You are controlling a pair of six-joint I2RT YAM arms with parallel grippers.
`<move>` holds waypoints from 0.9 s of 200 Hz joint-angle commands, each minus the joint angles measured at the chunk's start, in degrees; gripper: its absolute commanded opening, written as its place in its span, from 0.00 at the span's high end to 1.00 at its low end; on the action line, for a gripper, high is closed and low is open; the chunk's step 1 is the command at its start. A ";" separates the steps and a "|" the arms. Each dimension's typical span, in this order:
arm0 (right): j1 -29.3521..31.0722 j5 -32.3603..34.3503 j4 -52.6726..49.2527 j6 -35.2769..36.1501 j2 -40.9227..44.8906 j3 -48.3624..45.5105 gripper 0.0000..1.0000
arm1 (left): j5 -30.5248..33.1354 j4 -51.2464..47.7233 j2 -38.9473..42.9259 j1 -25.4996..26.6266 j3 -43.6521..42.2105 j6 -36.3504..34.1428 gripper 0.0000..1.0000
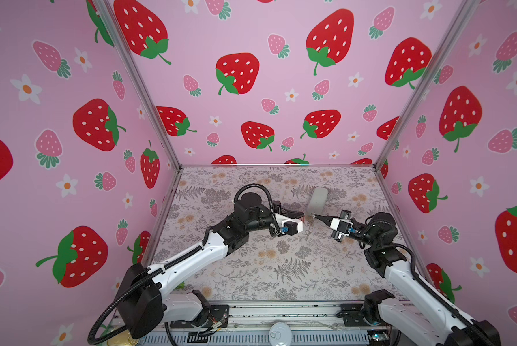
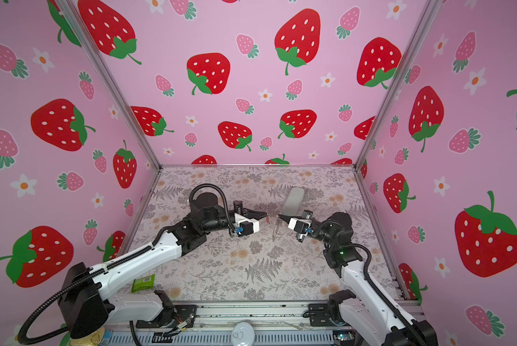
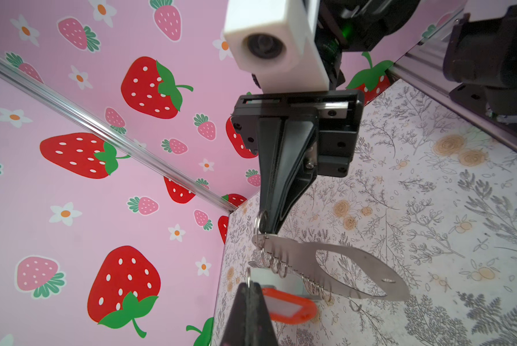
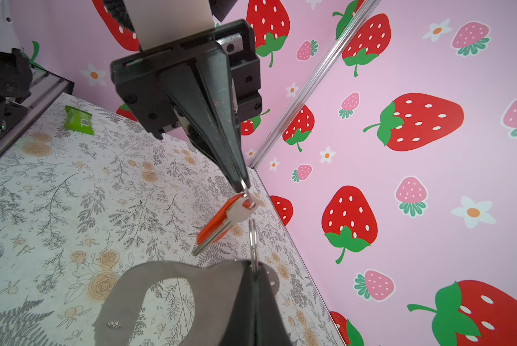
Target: Put the keys on the keyring
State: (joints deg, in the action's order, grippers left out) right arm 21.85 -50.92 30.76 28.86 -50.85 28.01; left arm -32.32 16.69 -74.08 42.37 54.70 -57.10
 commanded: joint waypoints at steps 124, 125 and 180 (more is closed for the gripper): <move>-0.04 -3.92 -1.49 1.80 -0.57 3.24 1.00 | -4.33 3.41 -1.50 0.11 0.40 -0.81 1.00; -0.05 -3.93 -1.45 1.81 -0.61 3.26 1.00 | -4.33 3.38 -1.50 0.14 0.40 -0.81 1.00; 0.04 -4.39 -0.53 0.65 -0.92 3.54 1.00 | -4.33 3.26 -1.41 0.53 0.40 -1.26 1.00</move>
State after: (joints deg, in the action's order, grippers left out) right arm 21.85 -53.28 28.64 29.63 -51.79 29.69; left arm -35.18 18.26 -75.33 42.59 54.70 -57.25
